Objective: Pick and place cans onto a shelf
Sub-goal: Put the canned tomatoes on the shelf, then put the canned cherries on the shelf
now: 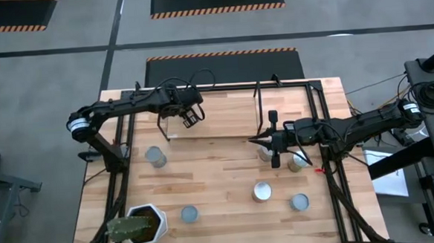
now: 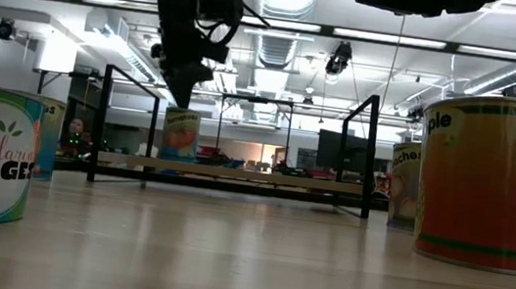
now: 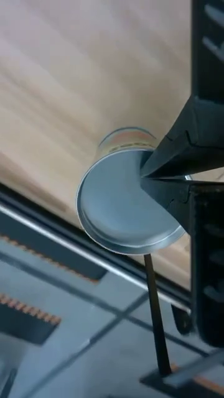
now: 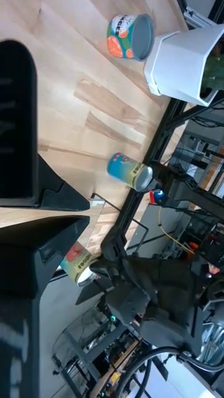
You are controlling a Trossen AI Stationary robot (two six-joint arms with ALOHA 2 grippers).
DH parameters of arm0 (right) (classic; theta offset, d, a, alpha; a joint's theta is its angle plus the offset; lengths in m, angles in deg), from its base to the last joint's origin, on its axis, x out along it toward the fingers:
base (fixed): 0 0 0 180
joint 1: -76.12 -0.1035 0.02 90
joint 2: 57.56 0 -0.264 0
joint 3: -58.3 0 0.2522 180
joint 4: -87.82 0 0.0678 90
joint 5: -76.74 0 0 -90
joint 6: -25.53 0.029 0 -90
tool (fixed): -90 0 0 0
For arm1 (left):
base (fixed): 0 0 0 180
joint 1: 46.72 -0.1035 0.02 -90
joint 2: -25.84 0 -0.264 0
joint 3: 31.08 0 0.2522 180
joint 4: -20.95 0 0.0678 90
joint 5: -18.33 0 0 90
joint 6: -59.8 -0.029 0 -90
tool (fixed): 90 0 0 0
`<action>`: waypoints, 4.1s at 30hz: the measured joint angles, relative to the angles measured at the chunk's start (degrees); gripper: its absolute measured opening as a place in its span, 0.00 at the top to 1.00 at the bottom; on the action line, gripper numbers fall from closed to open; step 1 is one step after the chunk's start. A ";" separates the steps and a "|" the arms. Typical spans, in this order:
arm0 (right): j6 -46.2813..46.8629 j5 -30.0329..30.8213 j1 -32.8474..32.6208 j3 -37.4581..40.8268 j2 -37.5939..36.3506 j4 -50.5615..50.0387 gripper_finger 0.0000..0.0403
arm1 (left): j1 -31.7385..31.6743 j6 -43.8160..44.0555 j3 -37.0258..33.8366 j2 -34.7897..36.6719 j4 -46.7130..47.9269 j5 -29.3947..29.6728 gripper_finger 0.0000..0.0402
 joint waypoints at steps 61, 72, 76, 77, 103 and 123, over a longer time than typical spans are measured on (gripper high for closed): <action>-0.46 0.02 0.00 -0.04 -0.04 0.00 0.97 | 16.01 17.81 11.84 3.82 18.11 -17.89 1.00; -0.33 0.02 0.00 -0.10 -0.10 -0.01 0.97 | 20.89 44.77 11.00 5.32 34.87 -24.39 1.00; -0.63 0.02 0.00 -0.11 -0.15 -0.02 0.97 | 22.49 51.63 3.22 8.50 33.98 -25.04 1.00; -0.63 0.00 0.00 -0.10 -0.15 -0.04 0.97 | 23.00 53.34 1.23 9.89 33.28 -25.34 1.00; -1.49 -0.61 -0.02 -0.11 -3.10 -2.86 0.97 | 24.21 72.39 -17.29 24.47 27.07 -19.72 0.29; -1.51 -0.61 -0.02 -0.09 -3.10 -3.10 0.97 | 24.34 72.65 -21.84 22.45 24.69 -18.37 0.16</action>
